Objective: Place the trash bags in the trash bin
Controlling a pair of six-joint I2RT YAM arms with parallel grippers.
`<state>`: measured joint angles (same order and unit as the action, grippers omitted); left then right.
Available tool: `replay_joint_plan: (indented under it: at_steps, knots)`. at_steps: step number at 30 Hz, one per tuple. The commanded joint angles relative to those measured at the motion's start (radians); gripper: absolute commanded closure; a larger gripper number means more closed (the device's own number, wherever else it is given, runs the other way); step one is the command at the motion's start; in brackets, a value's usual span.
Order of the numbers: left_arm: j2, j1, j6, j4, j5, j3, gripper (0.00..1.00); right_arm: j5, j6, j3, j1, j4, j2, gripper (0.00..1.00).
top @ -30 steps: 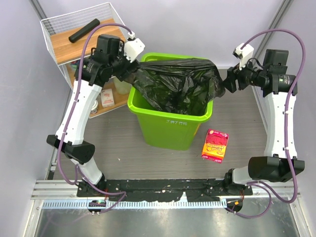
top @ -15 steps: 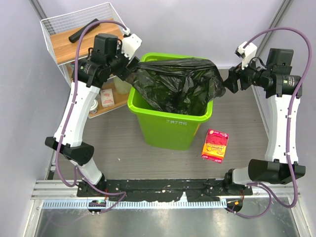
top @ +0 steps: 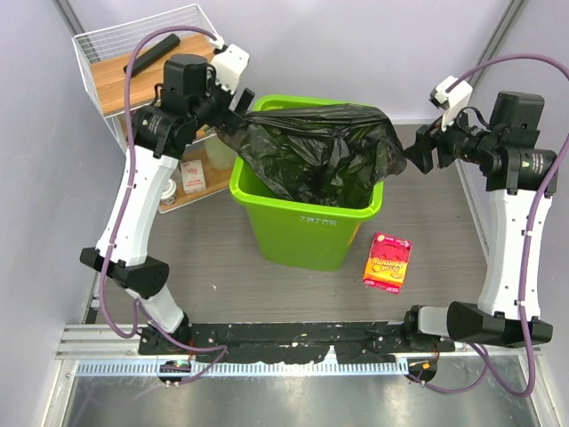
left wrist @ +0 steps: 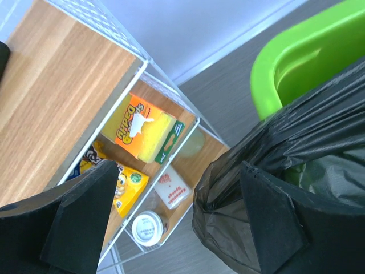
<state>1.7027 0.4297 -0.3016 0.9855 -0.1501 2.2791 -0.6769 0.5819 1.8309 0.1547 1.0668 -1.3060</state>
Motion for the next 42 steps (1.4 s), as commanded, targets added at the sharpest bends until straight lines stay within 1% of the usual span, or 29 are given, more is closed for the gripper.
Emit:
replay_joint_plan:
  at_steps: [1, 7, 11, 12, 16, 18, 22, 26, 27, 28, 33, 35, 42]
  knots:
    - [-0.051, -0.005, 0.021, -0.119, 0.038, 0.008, 0.11, -0.023, -0.004, 0.018, 0.006, -0.028, 0.014, 0.31]
    - [0.015, -0.005, -0.001, -0.068, 0.101, 0.037, 0.26, -0.006, -0.014, 0.076, 0.006, -0.027, -0.041, 0.31]
    - [0.049, -0.005, -0.008, -0.033, 0.146, 0.048, 0.28, 0.013, -0.017, 0.114, 0.006, -0.027, -0.058, 0.31]
    - [0.054, -0.005, -0.011, -0.027, 0.174, 0.052, 0.28, 0.017, -0.016, 0.120, 0.006, -0.027, -0.064, 0.31]
    - [0.075, -0.005, -0.040, -0.018, 0.181, 0.057, 0.35, 0.039, -0.020, 0.185, 0.006, -0.010, -0.094, 0.31]
    - [0.086, -0.005, -0.051, -0.018, 0.176, 0.062, 0.41, 0.042, -0.025, 0.202, 0.005, -0.005, -0.107, 0.31]
    - [0.104, -0.009, -0.057, -0.015, 0.185, 0.085, 0.65, 0.051, -0.033, 0.220, 0.006, -0.005, -0.119, 0.31]
    - [0.104, -0.011, -0.054, -0.047, 0.182, 0.086, 0.91, 0.056, -0.040, 0.212, 0.006, -0.014, -0.130, 0.31]
    - [0.106, -0.012, -0.054, -0.054, 0.179, 0.086, 0.97, 0.059, -0.045, 0.214, 0.006, -0.021, -0.139, 0.31]
    - [0.107, -0.012, -0.054, -0.067, 0.176, 0.086, 1.00, 0.059, -0.051, 0.215, 0.005, -0.027, -0.151, 0.31]
    - [0.118, -0.028, -0.033, -0.137, 0.159, 0.092, 1.00, 0.051, -0.089, 0.248, 0.006, -0.053, -0.191, 0.32]
    - [0.129, -0.037, -0.021, -0.172, 0.118, 0.100, 1.00, 0.045, -0.102, 0.258, 0.006, -0.059, -0.206, 0.32]
    - [0.224, -0.057, 0.016, -0.271, 0.047, 0.172, 1.00, 0.013, -0.148, 0.272, 0.005, -0.122, -0.248, 0.33]
